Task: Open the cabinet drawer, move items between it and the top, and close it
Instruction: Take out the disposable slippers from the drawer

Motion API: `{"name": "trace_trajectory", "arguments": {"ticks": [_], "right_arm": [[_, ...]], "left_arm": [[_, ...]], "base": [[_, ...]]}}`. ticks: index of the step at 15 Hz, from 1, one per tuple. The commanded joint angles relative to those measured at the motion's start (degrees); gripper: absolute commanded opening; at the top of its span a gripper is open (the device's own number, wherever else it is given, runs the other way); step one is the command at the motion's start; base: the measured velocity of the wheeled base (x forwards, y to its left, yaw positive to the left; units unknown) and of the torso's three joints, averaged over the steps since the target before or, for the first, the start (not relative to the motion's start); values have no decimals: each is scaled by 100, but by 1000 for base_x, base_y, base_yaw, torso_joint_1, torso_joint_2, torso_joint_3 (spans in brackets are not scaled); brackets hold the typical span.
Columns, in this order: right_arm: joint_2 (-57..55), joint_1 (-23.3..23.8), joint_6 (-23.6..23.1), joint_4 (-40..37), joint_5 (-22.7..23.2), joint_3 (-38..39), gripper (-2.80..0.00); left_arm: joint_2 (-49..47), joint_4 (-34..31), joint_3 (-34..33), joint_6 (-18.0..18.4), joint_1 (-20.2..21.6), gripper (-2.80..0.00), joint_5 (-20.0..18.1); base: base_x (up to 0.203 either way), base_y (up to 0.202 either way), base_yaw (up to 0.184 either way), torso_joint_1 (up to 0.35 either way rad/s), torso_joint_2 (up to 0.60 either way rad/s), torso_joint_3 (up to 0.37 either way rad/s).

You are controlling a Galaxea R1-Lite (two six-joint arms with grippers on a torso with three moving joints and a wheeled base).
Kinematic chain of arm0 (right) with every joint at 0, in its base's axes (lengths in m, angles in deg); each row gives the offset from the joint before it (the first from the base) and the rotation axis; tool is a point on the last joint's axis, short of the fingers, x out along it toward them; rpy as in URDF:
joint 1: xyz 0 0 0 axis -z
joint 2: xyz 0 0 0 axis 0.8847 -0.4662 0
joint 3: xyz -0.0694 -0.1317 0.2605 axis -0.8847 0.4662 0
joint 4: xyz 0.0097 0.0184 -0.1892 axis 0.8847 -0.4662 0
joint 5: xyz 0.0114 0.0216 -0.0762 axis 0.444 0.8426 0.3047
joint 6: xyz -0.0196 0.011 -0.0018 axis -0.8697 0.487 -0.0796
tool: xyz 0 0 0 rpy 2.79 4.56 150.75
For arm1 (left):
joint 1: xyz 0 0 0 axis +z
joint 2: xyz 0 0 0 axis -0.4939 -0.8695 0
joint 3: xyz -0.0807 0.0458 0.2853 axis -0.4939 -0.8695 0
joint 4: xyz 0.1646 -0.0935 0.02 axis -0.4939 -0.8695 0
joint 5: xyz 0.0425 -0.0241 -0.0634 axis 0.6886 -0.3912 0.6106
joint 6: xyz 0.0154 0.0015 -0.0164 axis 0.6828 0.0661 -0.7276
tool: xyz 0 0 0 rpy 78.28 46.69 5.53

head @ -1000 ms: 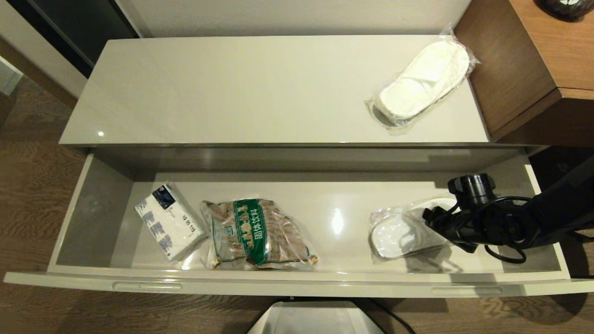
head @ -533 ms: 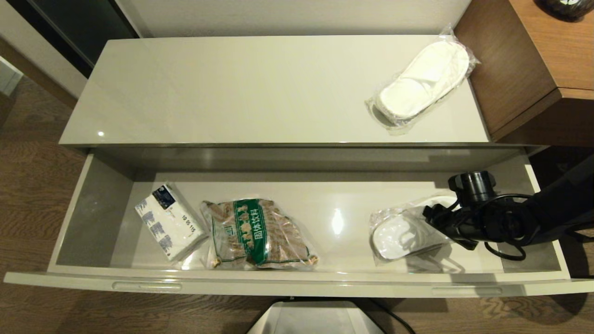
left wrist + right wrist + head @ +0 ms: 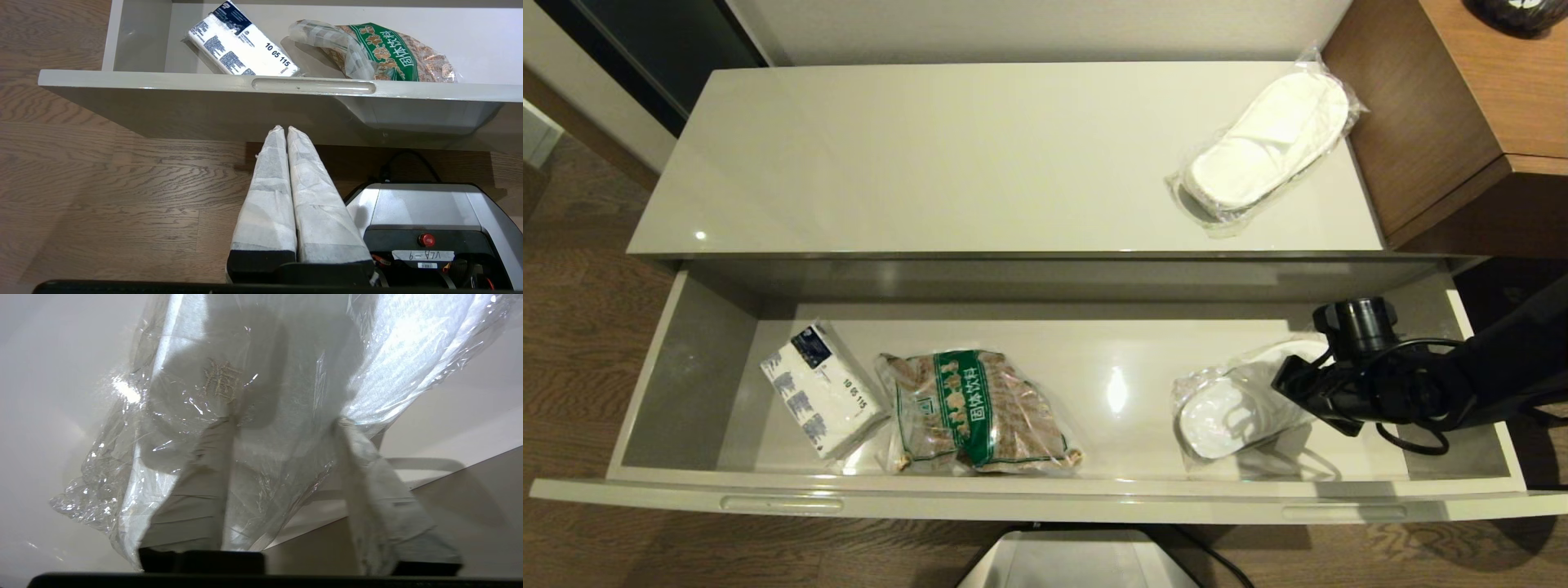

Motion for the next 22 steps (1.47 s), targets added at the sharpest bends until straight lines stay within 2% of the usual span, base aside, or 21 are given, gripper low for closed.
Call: {"name": "trace_trajectory", "arguments": {"ticks": [1,10,16,22], "right_arm": [[118,4,29,-3,-14,17,-280],[901,-21,57,-554,-6,153,-280],[2013,-168,87,-1533,-5,12,-280],[2161,-169,110,-1706,-14,5,-280]], "left_arm": [[0,0,0,-1,2,-280,-1],[1,0,0,-1,2,-280,-1],[1,0,0,-1,2,-280,-1],[1,0,0,-1,2,-280,-1]], "base": [[0,0,0,0,0,0],[0,0,0,0,0,0],[0,0,0,0,0,0],[0,0,0,0,0,0]]}}
